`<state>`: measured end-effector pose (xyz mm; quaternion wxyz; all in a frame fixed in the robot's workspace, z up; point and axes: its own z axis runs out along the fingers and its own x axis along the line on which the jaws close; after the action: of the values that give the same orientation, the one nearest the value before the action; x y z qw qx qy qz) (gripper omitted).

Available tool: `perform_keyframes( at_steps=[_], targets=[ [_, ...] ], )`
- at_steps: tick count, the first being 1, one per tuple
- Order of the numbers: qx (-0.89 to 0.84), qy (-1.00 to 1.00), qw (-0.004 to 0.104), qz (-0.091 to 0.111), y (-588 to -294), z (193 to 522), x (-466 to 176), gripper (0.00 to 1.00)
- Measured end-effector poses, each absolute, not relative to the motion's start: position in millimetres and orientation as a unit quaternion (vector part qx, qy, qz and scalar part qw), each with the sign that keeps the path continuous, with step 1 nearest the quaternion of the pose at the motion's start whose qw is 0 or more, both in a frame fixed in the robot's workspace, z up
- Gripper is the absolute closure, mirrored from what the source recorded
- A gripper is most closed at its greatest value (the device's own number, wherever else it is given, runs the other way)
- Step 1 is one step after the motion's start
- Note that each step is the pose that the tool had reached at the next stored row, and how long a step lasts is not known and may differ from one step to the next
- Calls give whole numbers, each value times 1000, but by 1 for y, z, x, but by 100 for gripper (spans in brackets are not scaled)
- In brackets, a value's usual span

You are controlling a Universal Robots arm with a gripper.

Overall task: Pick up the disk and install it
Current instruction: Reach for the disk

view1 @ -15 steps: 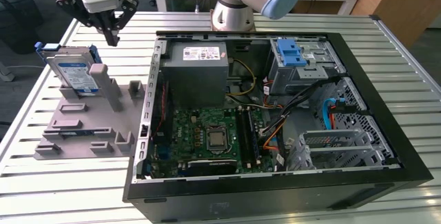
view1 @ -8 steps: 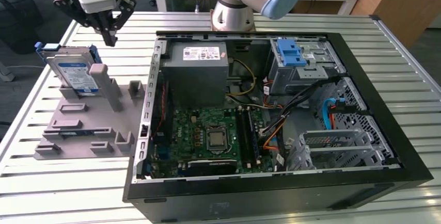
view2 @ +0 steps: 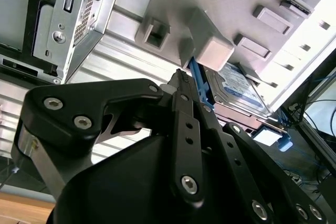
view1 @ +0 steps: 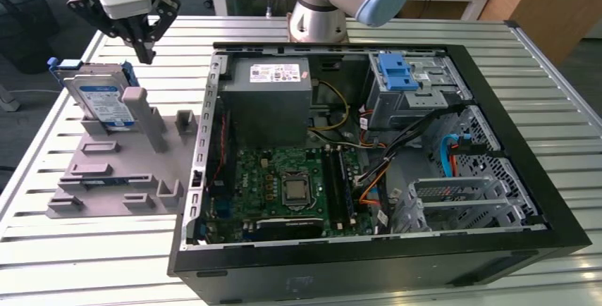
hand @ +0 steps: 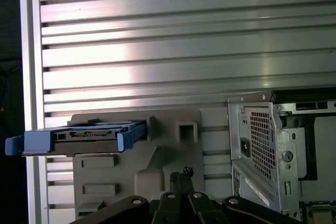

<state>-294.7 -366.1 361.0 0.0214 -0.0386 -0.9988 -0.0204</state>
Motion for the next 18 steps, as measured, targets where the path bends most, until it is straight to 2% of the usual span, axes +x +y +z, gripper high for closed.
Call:
perform_keyframes(
  at_steps=[18],
  targets=[
    [-39, -999, 22, -20, -364, 359, -311, 89]
  ],
)
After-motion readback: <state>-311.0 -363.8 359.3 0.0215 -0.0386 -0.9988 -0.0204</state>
